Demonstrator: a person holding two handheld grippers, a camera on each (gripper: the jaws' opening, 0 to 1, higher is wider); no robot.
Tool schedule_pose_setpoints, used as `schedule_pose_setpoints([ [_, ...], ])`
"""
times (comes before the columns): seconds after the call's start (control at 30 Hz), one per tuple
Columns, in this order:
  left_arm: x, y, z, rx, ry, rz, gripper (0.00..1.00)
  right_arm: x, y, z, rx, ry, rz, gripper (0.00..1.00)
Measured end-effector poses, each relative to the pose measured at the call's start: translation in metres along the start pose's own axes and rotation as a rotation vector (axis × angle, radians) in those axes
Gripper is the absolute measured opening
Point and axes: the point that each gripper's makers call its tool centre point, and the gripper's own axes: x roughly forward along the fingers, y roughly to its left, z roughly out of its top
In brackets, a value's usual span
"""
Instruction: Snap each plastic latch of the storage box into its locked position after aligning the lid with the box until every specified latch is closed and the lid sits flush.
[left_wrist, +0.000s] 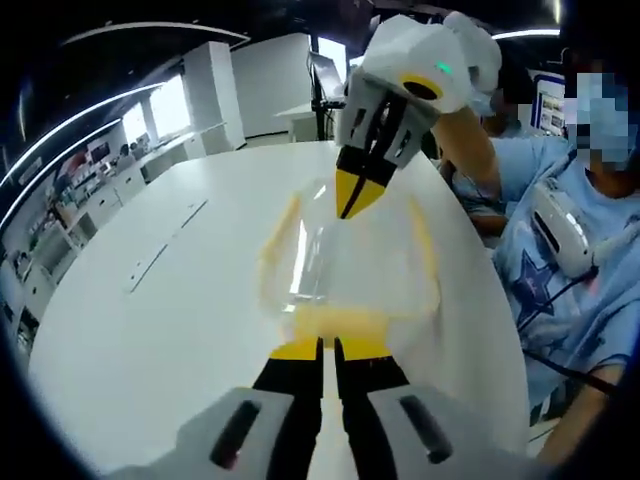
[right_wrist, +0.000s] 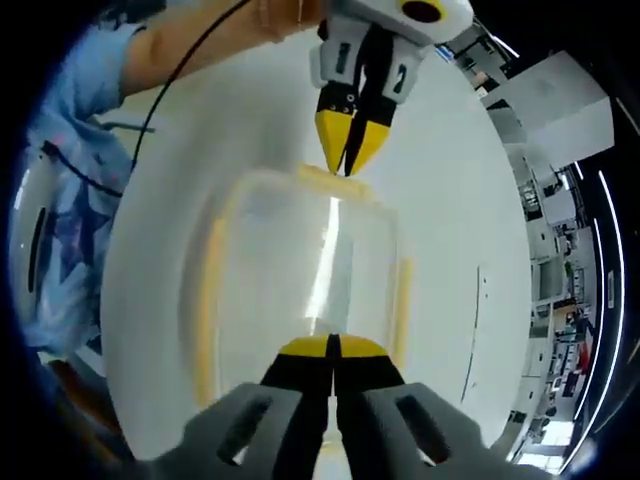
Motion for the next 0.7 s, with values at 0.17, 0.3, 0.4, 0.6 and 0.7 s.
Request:
schedule_pose_setpoints([
  [0.17, 0.003, 0.001, -0.004, 0.008, -0.005, 0.006, 0.04, 0.0, 0.0, 0.0, -0.006, -0.011, 0.011, 0.0],
  [0.3, 0.007, 0.0, -0.004, 0.016, -0.033, 0.005, 0.03, 0.0, 0.0, -0.001, -0.016, -0.005, 0.013, 0.0],
  [0.4, 0.009, 0.002, -0.004, 0.026, -0.058, 0.025, 0.03, -0.001, 0.002, -0.001, -0.046, -0.004, 0.009, 0.0],
  [0.6, 0.011, -0.001, -0.005, 0.035, -0.13, 0.025, 0.0, -0.006, 0.011, 0.001, -0.034, -0.052, 0.082, 0.0],
  [0.7, 0.012, -0.002, -0.004, 0.052, -0.142, 0.028, 0.0, -0.005, 0.012, 0.001, -0.042, -0.004, 0.083, 0.0],
])
